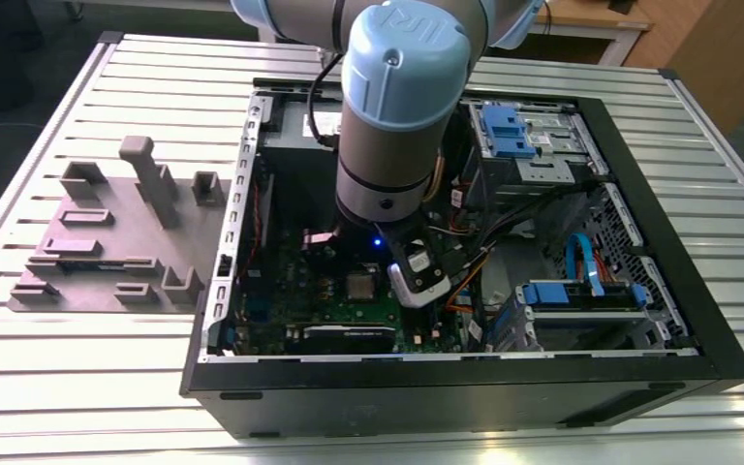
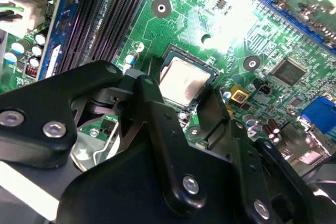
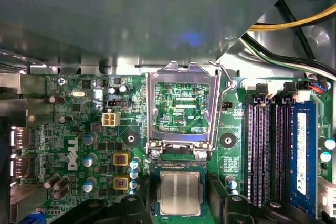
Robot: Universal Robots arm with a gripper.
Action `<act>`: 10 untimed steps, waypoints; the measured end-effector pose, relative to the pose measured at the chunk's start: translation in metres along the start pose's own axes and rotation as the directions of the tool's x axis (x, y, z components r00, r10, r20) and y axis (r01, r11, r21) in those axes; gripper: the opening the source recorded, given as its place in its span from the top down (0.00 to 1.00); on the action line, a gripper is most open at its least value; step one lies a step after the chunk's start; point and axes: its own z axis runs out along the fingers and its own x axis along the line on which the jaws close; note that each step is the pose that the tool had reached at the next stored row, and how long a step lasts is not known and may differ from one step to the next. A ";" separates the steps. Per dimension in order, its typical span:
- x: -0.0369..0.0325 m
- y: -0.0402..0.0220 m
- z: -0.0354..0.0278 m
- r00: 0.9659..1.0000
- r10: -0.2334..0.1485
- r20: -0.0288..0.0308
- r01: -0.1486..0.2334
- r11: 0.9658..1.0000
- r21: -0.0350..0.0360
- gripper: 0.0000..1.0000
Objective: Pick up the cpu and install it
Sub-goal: 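Place the cpu into insertion slot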
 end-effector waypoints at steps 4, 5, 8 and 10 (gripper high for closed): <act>0.0000 0.0000 0.0000 1.000 0.000 0.000 0.000 1.000 0.000 0.47; 0.0000 0.0000 0.0000 1.000 0.000 0.000 0.000 1.000 0.000 0.53; 0.0000 0.0000 0.0000 1.000 0.002 0.000 -0.002 1.000 0.000 0.53; 0.0000 0.0001 -0.0001 1.000 0.002 0.000 -0.002 1.000 0.000 0.53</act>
